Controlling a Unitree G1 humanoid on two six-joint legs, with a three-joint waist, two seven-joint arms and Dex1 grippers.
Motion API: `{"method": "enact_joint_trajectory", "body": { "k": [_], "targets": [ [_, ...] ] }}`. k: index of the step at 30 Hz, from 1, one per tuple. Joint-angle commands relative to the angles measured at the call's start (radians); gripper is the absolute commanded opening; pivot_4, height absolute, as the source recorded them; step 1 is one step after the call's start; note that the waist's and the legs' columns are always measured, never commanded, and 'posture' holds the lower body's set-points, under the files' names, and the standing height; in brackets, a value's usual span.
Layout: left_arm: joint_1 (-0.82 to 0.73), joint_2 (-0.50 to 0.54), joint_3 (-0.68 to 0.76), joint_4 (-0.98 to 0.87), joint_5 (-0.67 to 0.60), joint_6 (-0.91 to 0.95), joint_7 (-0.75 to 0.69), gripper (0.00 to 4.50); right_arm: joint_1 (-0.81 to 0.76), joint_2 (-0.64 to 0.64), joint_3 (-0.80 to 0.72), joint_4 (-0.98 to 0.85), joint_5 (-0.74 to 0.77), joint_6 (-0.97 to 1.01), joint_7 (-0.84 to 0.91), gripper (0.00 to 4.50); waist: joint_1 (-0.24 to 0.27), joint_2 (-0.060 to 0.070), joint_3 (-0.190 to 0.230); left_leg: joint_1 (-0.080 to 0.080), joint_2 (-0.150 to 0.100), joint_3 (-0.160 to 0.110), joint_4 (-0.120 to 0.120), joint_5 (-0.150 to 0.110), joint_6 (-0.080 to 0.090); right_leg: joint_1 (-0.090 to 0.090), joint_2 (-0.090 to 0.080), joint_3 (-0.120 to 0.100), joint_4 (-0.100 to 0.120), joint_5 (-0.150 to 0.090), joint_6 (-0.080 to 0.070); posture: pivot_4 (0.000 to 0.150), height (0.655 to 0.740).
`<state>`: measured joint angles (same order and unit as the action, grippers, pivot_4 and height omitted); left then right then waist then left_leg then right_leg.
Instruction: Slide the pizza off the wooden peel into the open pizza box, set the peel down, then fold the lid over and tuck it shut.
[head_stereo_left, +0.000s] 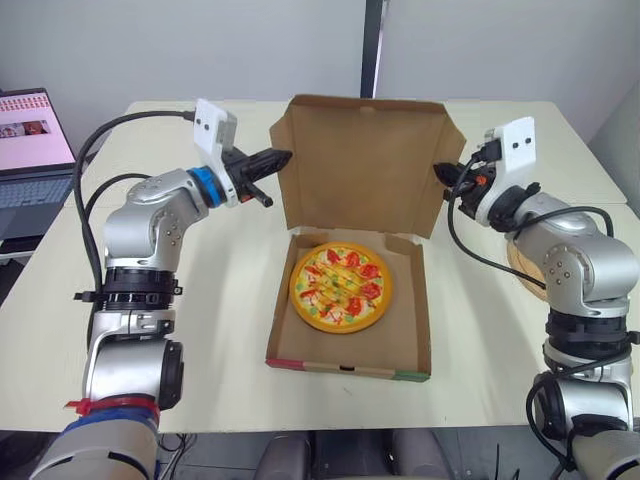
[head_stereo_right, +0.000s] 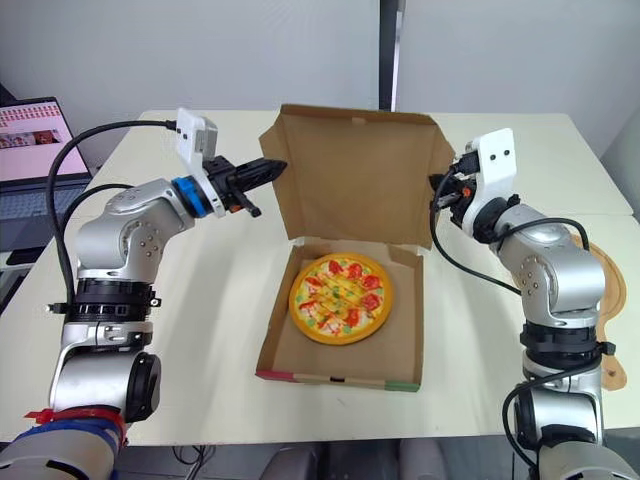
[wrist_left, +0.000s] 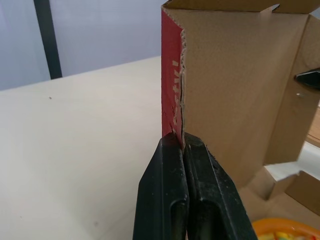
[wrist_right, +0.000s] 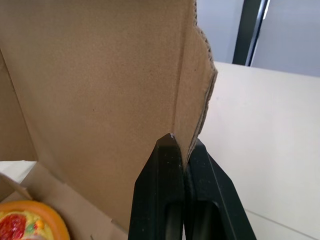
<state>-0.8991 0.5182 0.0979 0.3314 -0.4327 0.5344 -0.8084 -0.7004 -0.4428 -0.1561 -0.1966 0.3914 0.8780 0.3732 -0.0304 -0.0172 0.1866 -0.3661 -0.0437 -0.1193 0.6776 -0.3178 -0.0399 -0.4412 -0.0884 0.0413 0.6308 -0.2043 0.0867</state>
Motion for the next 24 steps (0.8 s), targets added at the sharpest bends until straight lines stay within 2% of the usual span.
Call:
{"method": "enact_joint_trajectory", "body": {
  "k": [1,5,10,17,24],
  "targets": [
    [-0.066,-0.032,-0.009,0.013,0.022,-0.03,0.027,0.0,-0.055,-0.004,-0.003,0.005,-0.019,-0.061,-0.012,0.02,-0.001,0.0,0.0,0.0,0.0,0.0,0.0,0.0,0.0,0.0,0.0,0.0,0.0,0.0,0.0,0.15,0.74],
    [-0.114,-0.066,-0.015,0.048,0.041,-0.043,0.044,0.0,-0.081,-0.012,0.003,0.034,-0.046,-0.087,-0.017,0.02,-0.003,0.0,0.0,0.0,0.0,0.001,0.0,0.0,0.0,0.0,0.0,0.0,0.0,0.0,0.0,0.15,0.74],
    [-0.097,-0.06,-0.007,-0.076,0.0,0.062,0.042,0.0,-0.081,-0.014,-0.008,-0.082,-0.036,0.003,-0.057,0.02,-0.004,0.0,0.0,0.0,0.0,0.002,0.0,0.0,0.0,-0.001,0.0,0.001,0.0,0.0,0.0,0.15,0.74],
    [0.003,-0.061,0.037,-0.311,-0.07,0.252,0.121,0.0,0.01,0.098,-0.017,-0.328,-0.012,0.2,-0.191,0.02,-0.003,0.0,0.0,0.0,0.0,0.001,0.0,0.0,0.0,-0.001,0.0,0.001,0.001,0.0,0.0,0.15,0.74],
    [0.089,-0.1,0.063,-0.46,-0.129,0.377,0.21,0.0,0.049,0.212,-0.022,-0.448,-0.02,0.332,-0.285,0.02,-0.002,0.001,0.0,0.001,0.0,0.001,0.001,0.0,0.0,-0.001,0.0,0.002,0.004,0.0,0.0,0.15,0.74]
  ]
}}
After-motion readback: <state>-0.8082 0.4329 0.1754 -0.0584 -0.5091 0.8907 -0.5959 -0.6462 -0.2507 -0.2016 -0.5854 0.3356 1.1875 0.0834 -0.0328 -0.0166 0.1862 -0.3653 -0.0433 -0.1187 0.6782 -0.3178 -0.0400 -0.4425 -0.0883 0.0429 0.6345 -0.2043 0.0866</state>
